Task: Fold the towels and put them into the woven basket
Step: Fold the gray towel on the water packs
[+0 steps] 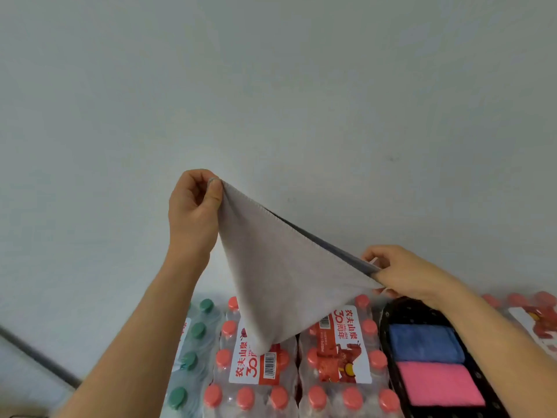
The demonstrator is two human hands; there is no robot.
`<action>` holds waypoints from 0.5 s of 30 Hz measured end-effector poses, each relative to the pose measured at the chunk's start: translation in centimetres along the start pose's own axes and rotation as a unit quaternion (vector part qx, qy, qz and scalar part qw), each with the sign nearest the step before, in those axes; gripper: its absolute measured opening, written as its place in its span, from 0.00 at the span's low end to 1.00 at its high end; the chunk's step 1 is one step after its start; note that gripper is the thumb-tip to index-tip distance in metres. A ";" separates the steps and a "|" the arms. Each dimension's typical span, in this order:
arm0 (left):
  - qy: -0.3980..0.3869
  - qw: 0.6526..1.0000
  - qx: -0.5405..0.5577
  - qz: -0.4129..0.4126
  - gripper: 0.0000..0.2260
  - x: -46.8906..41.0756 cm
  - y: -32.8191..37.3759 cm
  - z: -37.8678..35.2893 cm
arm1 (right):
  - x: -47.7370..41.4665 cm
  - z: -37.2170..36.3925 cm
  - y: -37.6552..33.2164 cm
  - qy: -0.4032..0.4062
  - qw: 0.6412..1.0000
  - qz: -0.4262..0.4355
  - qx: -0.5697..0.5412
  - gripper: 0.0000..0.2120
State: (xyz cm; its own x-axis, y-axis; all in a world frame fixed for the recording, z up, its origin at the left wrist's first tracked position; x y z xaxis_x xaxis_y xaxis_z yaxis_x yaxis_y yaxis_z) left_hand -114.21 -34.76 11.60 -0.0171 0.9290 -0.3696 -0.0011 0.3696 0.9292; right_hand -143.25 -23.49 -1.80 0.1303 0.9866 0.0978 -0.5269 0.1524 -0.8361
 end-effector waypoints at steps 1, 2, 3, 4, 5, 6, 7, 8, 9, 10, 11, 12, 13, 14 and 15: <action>0.007 1.000 0.000 0.002 0.08 -0.1 0.1 0.7 | -0.2 1.2 -0.8 0.008 1.000 -0.001 -0.022 0.08; 0.013 1.000 0.006 0.006 0.08 -0.2 0.1 1.5 | -0.3 2.3 -1.8 0.018 0.998 0.004 -0.053 0.07; 0.018 1.000 0.019 0.014 0.09 -0.3 0.0 2.3 | -0.4 3.2 -3.1 0.028 0.995 0.015 -0.095 0.07; 0.024 0.999 0.036 0.023 0.09 -0.4 0.0 3.1 | -0.4 4.1 -4.5 0.038 0.989 0.032 -0.139 0.07; 0.028 0.998 0.053 0.032 0.09 -0.6 -0.1 4.0 | -0.4 4.7 -5.9 0.047 0.982 0.053 -0.177 0.08; 0.031 0.996 0.071 0.041 0.10 -0.6 -0.1 4.8 | -0.4 5.2 -7.3 0.051 0.974 0.074 -0.207 0.09; 0.033 0.994 0.088 0.052 0.10 -0.7 -0.1 5.6 | -0.3 5.5 -8.5 0.054 0.968 0.091 -0.229 0.10; 0.034 0.992 0.104 0.061 0.10 -0.7 -0.1 6.3 | -0.1 5.6 -9.7 0.056 0.964 0.104 -0.239 0.11; 0.033 0.990 0.117 0.068 0.10 -0.7 0.0 7.0 | 0.2 5.6 -10.7 0.056 0.962 0.117 -0.239 0.11; 0.031 0.989 0.124 0.071 0.10 -0.7 0.2 7.6 | 0.4 5.5 -11.6 0.054 0.962 0.132 -0.233 0.11; 0.030 0.989 0.126 0.072 0.10 -0.6 0.4 8.3 | 0.7 5.3 -12.5 0.051 0.962 0.149 -0.222 0.11; 0.031 0.989 0.127 0.070 0.09 -0.5 0.6 9.2 | 1.1 5.0 -13.4 0.044 0.962 0.166 -0.211 0.12; 0.035 0.989 0.128 0.068 0.09 -0.3 0.7 10.1 | 1.6 4.5 -14.3 0.034 0.962 0.181 -0.200 0.13; 0.039 0.989 0.129 0.065 0.09 -0.1 0.9 11.0 | 2.2 3.9 -15.2 0.019 0.962 0.195 -0.192 0.13; 0.043 0.989 0.127 0.062 0.08 0.1 1.0 12.0 | 2.9 3.1 -16.1 0.002 0.960 0.208 -0.186 0.14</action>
State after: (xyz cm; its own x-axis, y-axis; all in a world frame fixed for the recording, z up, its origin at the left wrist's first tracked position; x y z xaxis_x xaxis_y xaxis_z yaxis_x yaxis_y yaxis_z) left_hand -102.23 -34.07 12.46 -0.0872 0.9668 -0.2401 0.2572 0.2547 0.9322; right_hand -136.99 -22.90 13.61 -0.0234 0.9574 -0.2877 -0.1980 -0.2865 -0.9374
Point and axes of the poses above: each hand's wrist, its own x-axis away from the middle knuckle, its own z-axis out of the back of the hand, y = z × x, the point moved 8 cm from there along -x, towards the middle knuckle, and after that the axes turned 10 degrees about z, right-handed, at the moved point
